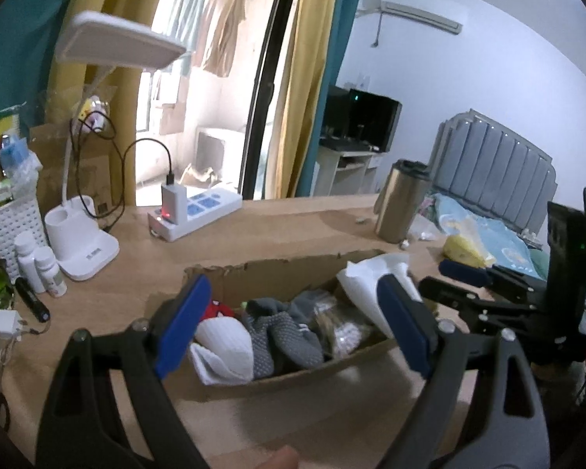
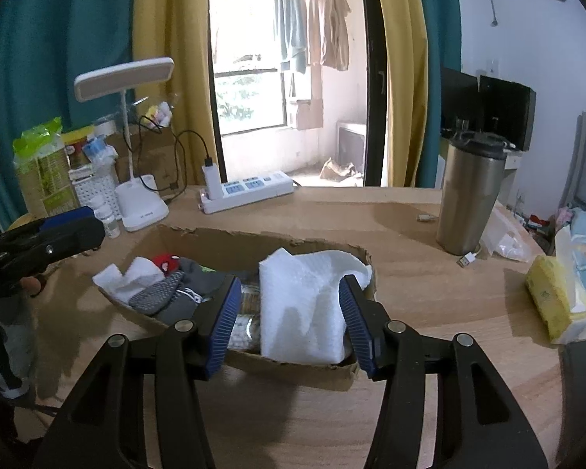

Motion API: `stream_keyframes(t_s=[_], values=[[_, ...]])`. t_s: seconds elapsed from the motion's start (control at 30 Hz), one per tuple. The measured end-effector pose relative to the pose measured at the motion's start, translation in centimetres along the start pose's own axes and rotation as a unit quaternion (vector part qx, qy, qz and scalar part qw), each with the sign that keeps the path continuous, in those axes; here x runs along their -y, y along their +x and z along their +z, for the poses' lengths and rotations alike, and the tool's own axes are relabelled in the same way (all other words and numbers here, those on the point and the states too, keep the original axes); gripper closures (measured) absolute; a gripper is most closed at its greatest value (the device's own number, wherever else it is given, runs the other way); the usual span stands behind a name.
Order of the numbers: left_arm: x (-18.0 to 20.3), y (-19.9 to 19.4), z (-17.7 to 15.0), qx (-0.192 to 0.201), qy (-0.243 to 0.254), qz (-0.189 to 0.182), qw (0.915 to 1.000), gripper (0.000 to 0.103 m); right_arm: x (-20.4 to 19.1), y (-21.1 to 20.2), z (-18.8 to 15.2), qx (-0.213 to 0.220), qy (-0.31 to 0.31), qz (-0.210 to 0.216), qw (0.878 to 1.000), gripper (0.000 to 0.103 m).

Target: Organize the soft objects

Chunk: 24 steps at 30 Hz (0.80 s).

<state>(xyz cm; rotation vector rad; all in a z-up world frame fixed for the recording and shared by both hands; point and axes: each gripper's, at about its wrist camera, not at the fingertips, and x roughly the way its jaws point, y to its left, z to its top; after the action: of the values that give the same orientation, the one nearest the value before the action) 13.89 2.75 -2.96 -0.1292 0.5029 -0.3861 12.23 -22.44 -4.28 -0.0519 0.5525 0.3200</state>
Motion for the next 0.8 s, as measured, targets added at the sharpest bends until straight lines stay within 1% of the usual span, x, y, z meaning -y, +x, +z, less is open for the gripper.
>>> stream_keyframes(t_s=[0.2, 0.37, 0.5, 0.67, 0.8], values=[[1.3, -2.3, -0.1, 0.014, 0.006, -0.005, 0.9999, 0.014, -0.9, -2.3, 0.3, 0.015, -0.006, 0.000, 1.000, 0.047], [2.2, -4.5, -1.1, 0.046, -0.008, -0.014, 0.9988, 0.014, -1.2, -3.9, 0.4, 0.029, -0.008, 0.000, 1.000, 0.045], [3.4, -5.7, -2.1, 0.048, -0.001, -0.016, 0.9987, 0.014, -1.6, -5.2, 0.5, 0.038, -0.016, 0.000, 0.999, 0.042], [4.0, -6.9, -2.7, 0.042, -0.019, -0.036, 0.9983, 0.014, -2.1, -6.6, 0.4, 0.046, -0.029, 0.005, 0.998, 0.041], [4.9, -8.0, -2.7, 0.050, -0.015, -0.033, 0.9981, 0.014, -2.3, -8.1, 0.5, 0.059, -0.034, 0.001, 0.998, 0.040]])
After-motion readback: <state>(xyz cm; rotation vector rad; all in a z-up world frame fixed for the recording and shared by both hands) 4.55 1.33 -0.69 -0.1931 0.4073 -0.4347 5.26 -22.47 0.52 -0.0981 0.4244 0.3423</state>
